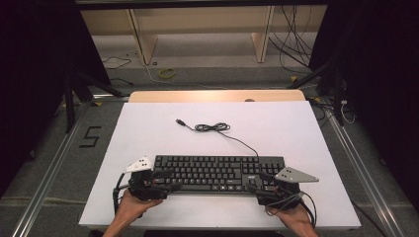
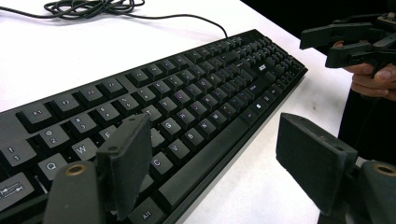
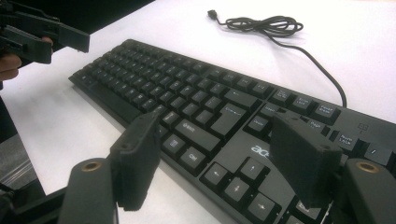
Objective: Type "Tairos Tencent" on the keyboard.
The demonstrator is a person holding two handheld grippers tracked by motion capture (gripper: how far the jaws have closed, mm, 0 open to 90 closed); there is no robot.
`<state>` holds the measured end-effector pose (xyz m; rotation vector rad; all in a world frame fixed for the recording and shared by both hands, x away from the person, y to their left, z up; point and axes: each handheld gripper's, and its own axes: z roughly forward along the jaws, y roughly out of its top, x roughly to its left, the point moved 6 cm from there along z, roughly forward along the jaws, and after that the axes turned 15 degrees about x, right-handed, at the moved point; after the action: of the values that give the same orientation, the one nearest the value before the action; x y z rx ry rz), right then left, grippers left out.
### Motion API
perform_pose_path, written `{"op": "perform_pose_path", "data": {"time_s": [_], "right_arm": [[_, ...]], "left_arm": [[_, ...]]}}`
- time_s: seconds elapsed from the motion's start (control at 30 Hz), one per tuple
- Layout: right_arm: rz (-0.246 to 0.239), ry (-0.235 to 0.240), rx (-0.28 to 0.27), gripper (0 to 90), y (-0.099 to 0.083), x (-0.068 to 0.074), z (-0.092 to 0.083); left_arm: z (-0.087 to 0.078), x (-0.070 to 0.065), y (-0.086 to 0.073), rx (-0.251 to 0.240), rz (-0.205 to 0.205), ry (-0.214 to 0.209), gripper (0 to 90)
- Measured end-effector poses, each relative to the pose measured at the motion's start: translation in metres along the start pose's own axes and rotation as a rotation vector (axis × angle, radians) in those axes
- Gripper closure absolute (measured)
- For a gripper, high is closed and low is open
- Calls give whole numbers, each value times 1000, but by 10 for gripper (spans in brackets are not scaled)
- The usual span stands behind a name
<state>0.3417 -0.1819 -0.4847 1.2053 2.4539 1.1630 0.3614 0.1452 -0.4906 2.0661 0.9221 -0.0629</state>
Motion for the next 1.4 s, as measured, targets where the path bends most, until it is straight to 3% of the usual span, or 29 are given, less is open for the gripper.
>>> {"op": "perform_pose_path", "data": {"time_s": [0.8, 1.13, 1.4], "right_arm": [[-10, 25, 16, 349, 11, 9, 9], [-51, 70, 35, 356, 37, 25, 24], [-99, 96, 57, 377, 68, 41, 48]], "left_arm": [[-1, 7, 0, 4, -16, 16, 262], [-5, 18, -1, 8, -54, 58, 267], [-8, 26, -3, 25, -64, 107, 280]]}}
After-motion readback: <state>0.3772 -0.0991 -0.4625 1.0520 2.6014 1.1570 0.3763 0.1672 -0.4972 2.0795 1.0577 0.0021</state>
